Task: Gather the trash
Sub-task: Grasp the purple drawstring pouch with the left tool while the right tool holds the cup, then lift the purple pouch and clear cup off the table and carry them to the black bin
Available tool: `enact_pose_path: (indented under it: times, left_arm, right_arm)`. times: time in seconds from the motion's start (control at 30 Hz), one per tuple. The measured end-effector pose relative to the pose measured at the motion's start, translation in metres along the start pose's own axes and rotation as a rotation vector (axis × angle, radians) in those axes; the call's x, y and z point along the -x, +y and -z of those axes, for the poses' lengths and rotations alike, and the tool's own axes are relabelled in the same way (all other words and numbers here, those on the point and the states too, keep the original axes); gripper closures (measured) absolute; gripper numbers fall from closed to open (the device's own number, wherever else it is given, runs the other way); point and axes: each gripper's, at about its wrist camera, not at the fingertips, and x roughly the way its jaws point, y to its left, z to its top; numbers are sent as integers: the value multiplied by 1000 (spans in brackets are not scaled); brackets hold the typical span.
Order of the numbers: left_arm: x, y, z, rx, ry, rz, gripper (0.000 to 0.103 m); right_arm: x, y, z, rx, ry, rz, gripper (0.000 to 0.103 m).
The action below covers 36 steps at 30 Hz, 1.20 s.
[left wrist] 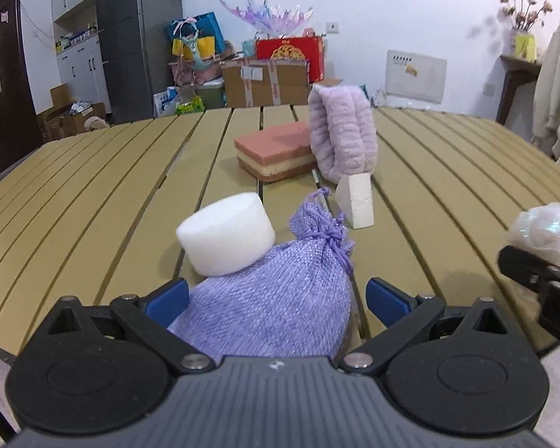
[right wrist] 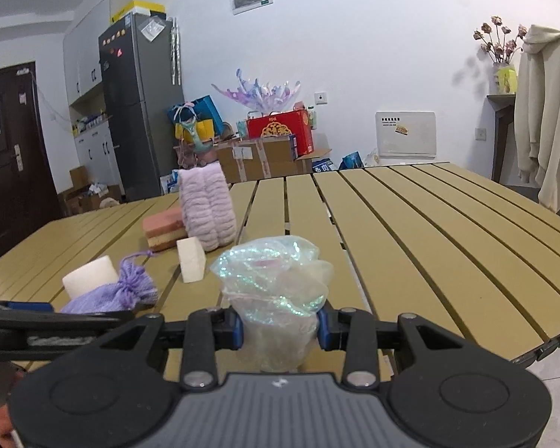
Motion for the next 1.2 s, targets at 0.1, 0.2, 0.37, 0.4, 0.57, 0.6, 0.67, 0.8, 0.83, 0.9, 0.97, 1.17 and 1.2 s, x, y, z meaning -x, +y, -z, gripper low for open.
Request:
enact_pose_path:
  times: [0.1,0.2,0.37,0.4,0.57,0.6,0.67,0.8,0.83,0.9,0.97,1.17,1.2]
  left_arm:
    - [-11,-1,1,26,24,-13,1]
    - [-9,4,3,61,19,-16,10]
    - [5,4,2,49,2,28,66]
    - [7,5,3,50,3,33,72]
    - [13,12,3,58,-7,21,96]
    - [15,13,2,58,-13,16,96]
    - [22,15,1,59,-27,10,96]
    - [37,16,-2,50,-58,10,96]
    - [42,15,-2,45,-66,9,96]
    - [51,14,-1,36,-82,11,96]
    - [59,13,1,30,-91,13,96]
    - [78,14,5,19,-101,12,96]
    - [81,13,4,18,-103,11,96]
  right_arm:
    - [-3,-3,0,-7,-3,-5,69]
    - [-3,-5,1,-14,-2,-13,69]
    - [1,-6,3,-6,-10,-27,69]
    - [3,-6,3,-7,-11,-30,69]
    - [7,-6,3,-8,-16,-48,69]
    - [7,-5,3,-6,-17,-54,69]
    - [10,-6,3,-3,-19,-61,69]
    - [11,-4,3,1,-21,-73,69]
    - [12,-4,3,2,-21,-74,69]
    - [13,-3,3,5,-21,-78,69]
    - [15,-3,4,9,-21,-81,69]
    - [26,3,5,36,-20,-98,69]
    - [29,5,6,40,-22,-101,69]
